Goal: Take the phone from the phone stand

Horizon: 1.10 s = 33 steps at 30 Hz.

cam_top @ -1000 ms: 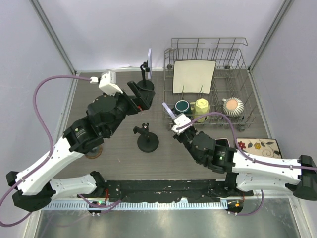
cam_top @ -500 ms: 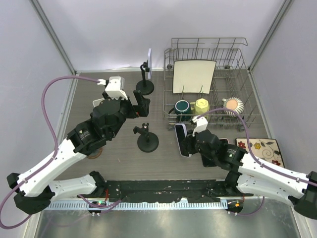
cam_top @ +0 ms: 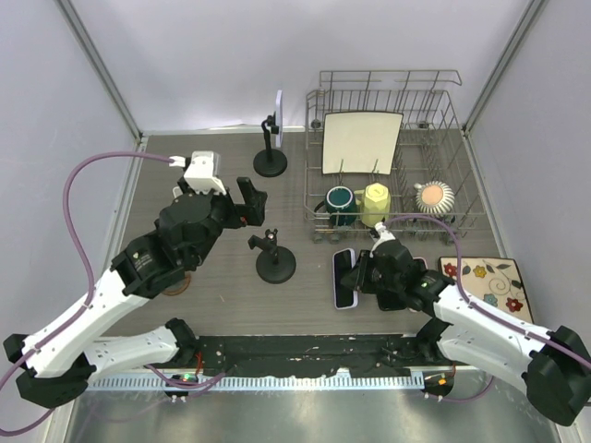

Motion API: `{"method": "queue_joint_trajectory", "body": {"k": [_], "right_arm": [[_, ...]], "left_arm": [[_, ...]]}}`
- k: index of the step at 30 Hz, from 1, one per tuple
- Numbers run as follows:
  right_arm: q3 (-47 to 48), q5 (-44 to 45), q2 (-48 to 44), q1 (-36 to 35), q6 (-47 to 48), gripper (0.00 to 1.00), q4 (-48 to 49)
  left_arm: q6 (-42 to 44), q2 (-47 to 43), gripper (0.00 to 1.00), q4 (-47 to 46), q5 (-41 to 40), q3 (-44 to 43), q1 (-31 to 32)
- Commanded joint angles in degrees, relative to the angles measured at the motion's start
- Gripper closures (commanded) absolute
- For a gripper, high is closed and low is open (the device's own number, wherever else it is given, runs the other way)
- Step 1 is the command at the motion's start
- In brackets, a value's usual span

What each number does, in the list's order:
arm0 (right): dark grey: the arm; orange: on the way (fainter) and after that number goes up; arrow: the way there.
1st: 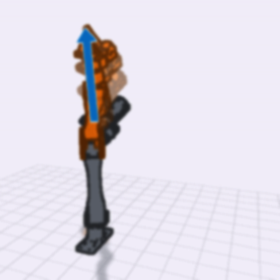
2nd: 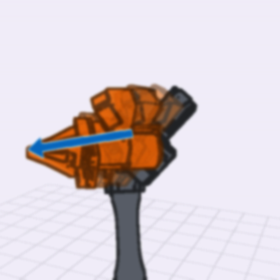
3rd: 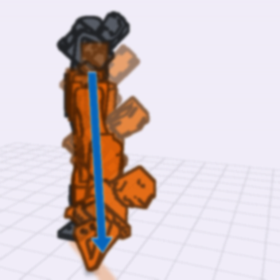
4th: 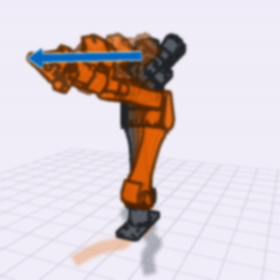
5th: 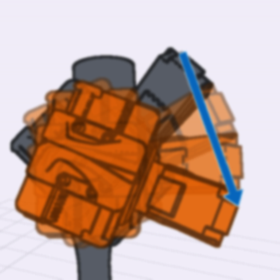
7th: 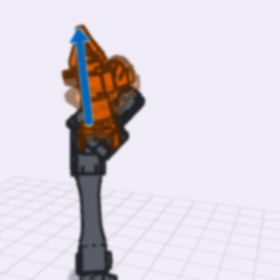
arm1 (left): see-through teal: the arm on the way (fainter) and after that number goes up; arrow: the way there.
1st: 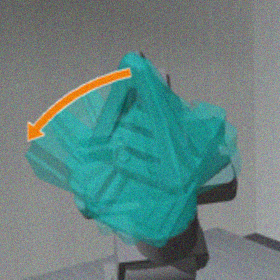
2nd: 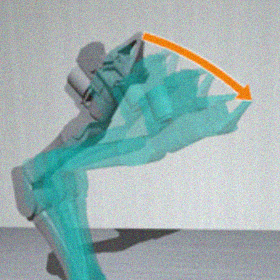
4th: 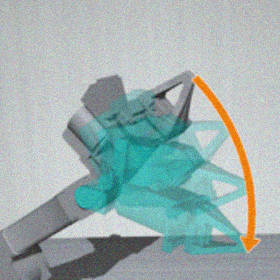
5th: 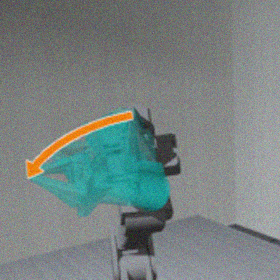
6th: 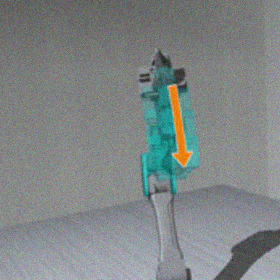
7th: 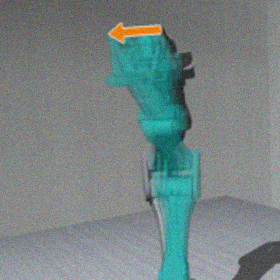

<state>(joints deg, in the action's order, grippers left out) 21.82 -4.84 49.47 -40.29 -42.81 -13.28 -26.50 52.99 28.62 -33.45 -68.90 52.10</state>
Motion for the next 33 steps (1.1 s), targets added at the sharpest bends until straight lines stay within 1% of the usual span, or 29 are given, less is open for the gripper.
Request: {"method": "queue_joint_trajectory", "body": {"k": [1,6,10,14,18,19,22,23,25,26,27,28,29,31,33], "right_arm": [[-0.2,-5.4,-0.2,1.9,-4.2,0.99,7.3],[-2.6,-7.5,1.6,5.6,-6.1,0.99,7.5],[-3.7,-8.4,3.3,6.2,-5.4,0.99,8.2],[-4.3,-6.4,3.8,6.5,-4.3,0.99,6.6],[-3.1,-3.0,3.4,6.5,-1.7,0.99,3.3],[-2.0,-2.3,3.6,6.6,-0.2,0.99,1.2],[0.6,-0.3,5.0,6.7,2.5,0.88,-2.5],[1.2,0.2,5.3,6.6,3.0,0.83,-3.3],[2.6,1.6,5.7,6.6,4.4,0.75,-5.4],[3.0,2.1,5.7,6.6,4.8,0.69,-6.2],[3.4,3.2,5.7,6.6,5.1,0.66,-7.4],[4.0,3.5,5.5,6.7,5.4,0.63,-7.7],[4.3,3.9,5.5,6.7,6.0,0.57,-8.1],[4.6,4.4,5.8,6.8,6.4,0.49,-8.6],[5.0,4.5,6.8,6.7,7.2,0.46,-9.2]], "left_arm": [[1.1,-2.4,0.0,0.9,-1.4,0.8,-0.2],[1.7,-3.4,0.0,1.8,-1.3,1.5,-0.2],[2.2,-3.9,0.0,3.4,-0.7,1.5,-0.2],[2.7,-4.3,0.0,4.2,-0.3,1.8,-0.2],[3.6,-4.3,0.0,5.1,0.3,1.7,-0.2],[4.0,-4.2,0.0,5.3,0.4,1.7,-0.2],[5.1,-4.0,0.0,5.8,0.7,1.8,-0.2],[5.3,-3.9,0.0,6.0,0.7,1.8,-0.2],[5.8,-3.5,0.0,6.8,0.7,1.8,-0.2],[6.5,-3.2,0.0,7.1,0.8,1.7,-0.2],[6.7,-3.0,0.0,7.8,0.8,1.6,-0.2],[6.9,-2.6,0.0,8.3,0.8,1.5,-0.2],[7.2,-2.5,0.0,8.6,0.8,1.5,-0.2],[7.3,-2.1,0.0,9.3,1.1,1.6,-0.2],[7.4,-1.8,0.0,9.8,1.6,1.7,-0.2]]}}
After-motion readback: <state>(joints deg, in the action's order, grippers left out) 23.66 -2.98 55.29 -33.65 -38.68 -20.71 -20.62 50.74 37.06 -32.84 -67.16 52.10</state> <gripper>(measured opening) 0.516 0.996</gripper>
